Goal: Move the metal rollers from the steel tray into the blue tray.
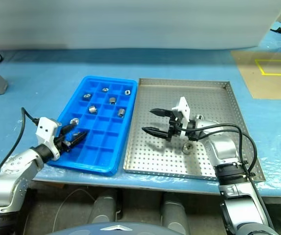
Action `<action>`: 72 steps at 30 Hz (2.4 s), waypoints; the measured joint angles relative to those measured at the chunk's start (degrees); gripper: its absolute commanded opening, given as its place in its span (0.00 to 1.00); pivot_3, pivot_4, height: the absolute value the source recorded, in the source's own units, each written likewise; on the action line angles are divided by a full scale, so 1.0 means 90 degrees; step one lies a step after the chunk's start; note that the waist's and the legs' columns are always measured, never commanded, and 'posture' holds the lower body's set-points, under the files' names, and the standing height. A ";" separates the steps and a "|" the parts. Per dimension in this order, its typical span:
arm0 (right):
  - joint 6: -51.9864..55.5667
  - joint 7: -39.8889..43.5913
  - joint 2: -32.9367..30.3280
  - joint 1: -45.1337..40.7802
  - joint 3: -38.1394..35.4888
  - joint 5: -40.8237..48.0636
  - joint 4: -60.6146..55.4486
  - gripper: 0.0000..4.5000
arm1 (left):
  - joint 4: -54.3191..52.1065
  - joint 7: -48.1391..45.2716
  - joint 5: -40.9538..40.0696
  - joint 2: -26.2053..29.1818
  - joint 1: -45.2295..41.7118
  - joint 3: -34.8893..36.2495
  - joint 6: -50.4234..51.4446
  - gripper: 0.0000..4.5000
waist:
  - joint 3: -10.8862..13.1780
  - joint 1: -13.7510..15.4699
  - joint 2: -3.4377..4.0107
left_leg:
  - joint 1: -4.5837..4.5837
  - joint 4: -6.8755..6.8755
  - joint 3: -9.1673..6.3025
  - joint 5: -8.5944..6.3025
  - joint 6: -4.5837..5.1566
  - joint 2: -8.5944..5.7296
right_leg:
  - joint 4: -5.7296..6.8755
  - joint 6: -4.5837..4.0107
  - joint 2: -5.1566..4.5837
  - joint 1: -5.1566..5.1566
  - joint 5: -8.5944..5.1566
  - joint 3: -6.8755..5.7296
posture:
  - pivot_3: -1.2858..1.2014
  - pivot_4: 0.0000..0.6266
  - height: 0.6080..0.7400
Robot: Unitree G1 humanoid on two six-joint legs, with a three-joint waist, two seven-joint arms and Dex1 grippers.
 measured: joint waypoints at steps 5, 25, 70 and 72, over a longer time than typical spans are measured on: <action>0.0005 -0.0141 -0.0032 0.0064 -0.0036 0.0001 -0.0059 1.00 | 0.0471 -0.0267 -0.0008 0.0012 -0.0312 -0.0034 -0.0357 0.93 | -0.0001 -0.0016 -0.0001 | 0.0000 0.0000 0.0001 0.0004 0.0001 0.0000 | 0.0004 -0.0001 0.0000 -0.0001 0.0000 0.0000 | 0.52 0.24 1.00; 0.0127 -0.0881 -0.1028 0.1630 -0.1012 -0.0056 -0.1116 1.00 | 0.1757 -0.1897 -0.0173 -0.0374 -0.2484 -0.1190 -0.1139 0.93 | -0.0004 -0.0364 -0.0005 | 0.0024 0.0003 0.0019 0.0017 0.0006 0.0001 | 0.0017 -0.0008 0.0009 0.0008 0.0006 0.0022 | 0.40 0.24 1.00; 0.1628 -0.1999 0.0531 -0.1274 0.0515 -0.1083 0.0675 0.63 | 0.1968 -0.2140 -0.0190 -0.0970 -0.2806 -0.1811 -0.1176 0.94 | -0.0005 -0.0850 -0.0033 | 0.0011 0.0027 0.0010 0.0042 -0.0034 0.0018 | 0.0107 -0.0056 0.0027 -0.0069 0.0022 -0.0011 | 0.40 0.24 1.00; 0.1644 -0.2015 0.0550 -0.1268 0.0746 -0.1278 0.0883 0.48 | 0.1958 -0.2132 -0.0188 -0.0827 -0.2729 -0.1736 -0.1159 0.94 | -0.0007 -0.0640 -0.0028 | 0.0010 0.0004 0.0008 0.0057 -0.0056 0.0044 | 0.0103 -0.0073 0.0054 -0.0068 0.0011 -0.0016 | 0.41 0.24 1.00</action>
